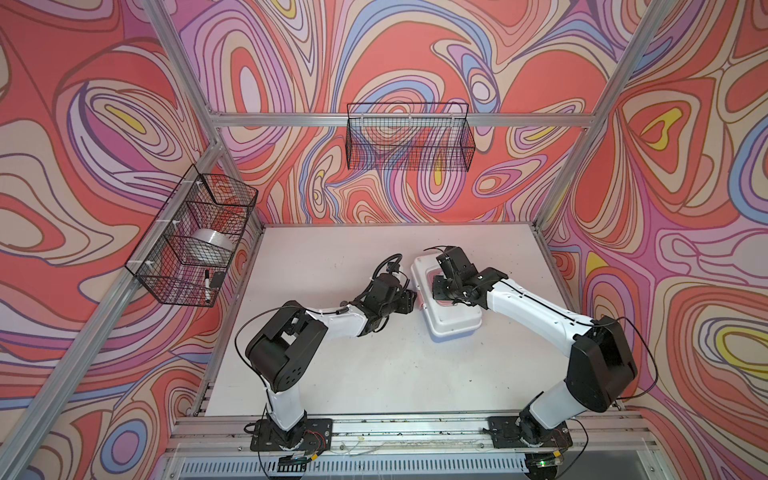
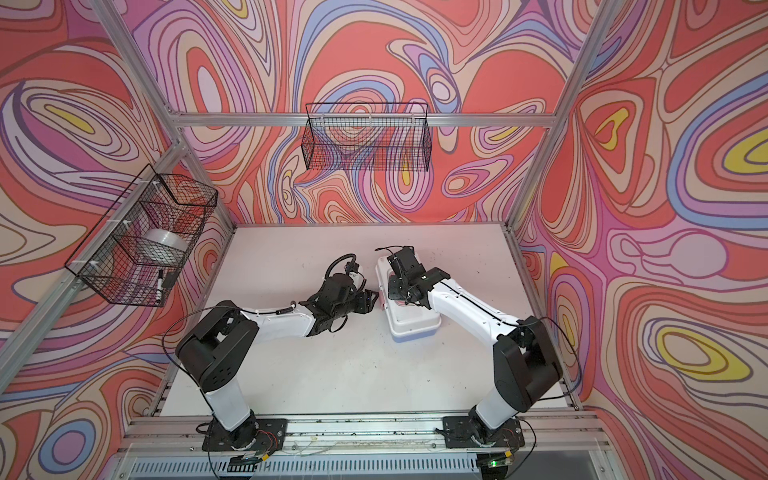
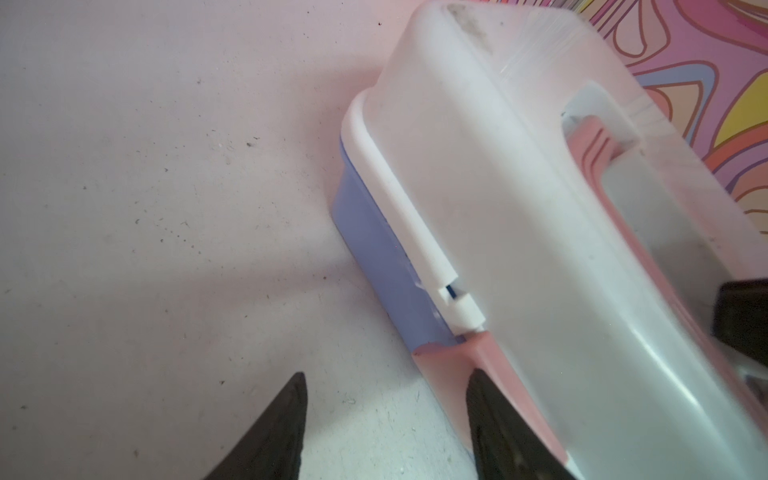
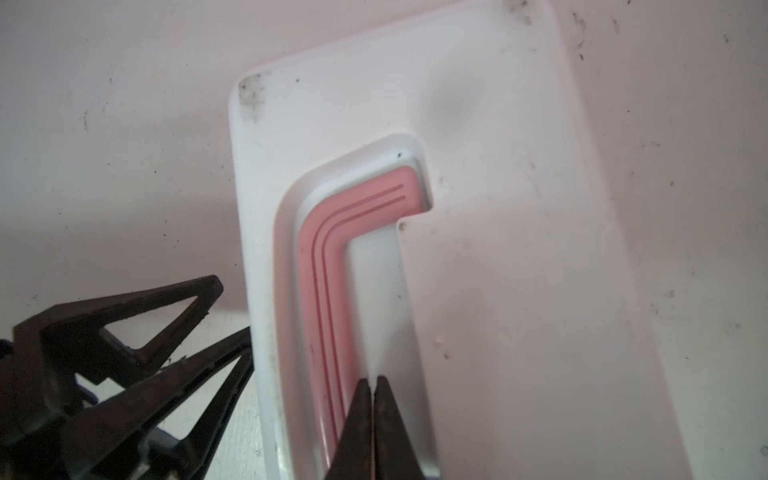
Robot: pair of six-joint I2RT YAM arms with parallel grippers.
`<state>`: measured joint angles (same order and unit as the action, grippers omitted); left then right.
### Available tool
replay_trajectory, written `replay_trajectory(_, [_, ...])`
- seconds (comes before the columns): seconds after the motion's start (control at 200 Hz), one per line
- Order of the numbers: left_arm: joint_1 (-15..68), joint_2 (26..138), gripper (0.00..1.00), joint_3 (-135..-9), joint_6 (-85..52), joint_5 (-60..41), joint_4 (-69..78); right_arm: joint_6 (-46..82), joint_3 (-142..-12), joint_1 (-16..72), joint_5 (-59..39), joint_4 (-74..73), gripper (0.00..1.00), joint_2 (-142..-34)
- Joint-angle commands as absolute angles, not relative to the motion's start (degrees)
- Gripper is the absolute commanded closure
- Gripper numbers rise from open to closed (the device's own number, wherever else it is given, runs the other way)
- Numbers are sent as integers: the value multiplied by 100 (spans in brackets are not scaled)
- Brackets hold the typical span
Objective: Pack the tool kit
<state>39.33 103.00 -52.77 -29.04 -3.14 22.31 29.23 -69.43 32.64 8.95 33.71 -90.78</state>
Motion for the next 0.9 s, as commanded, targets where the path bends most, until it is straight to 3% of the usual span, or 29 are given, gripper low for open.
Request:
replay_trajectory(0.0, [4000, 10432, 39, -5392, -3137, -568, 2621, 2915, -6767, 3234, 636, 3256, 100, -9144])
replay_trajectory(0.451, [4094, 10439, 39, -5680, -3228, -554, 2561, 3024, -6007, 3212, -11, 3098, 100, -9246])
replay_trajectory(0.896, [4289, 10550, 39, -5893, -3309, -462, 2421, 3134, -5563, 3209, -50, 2991, 100, -9187])
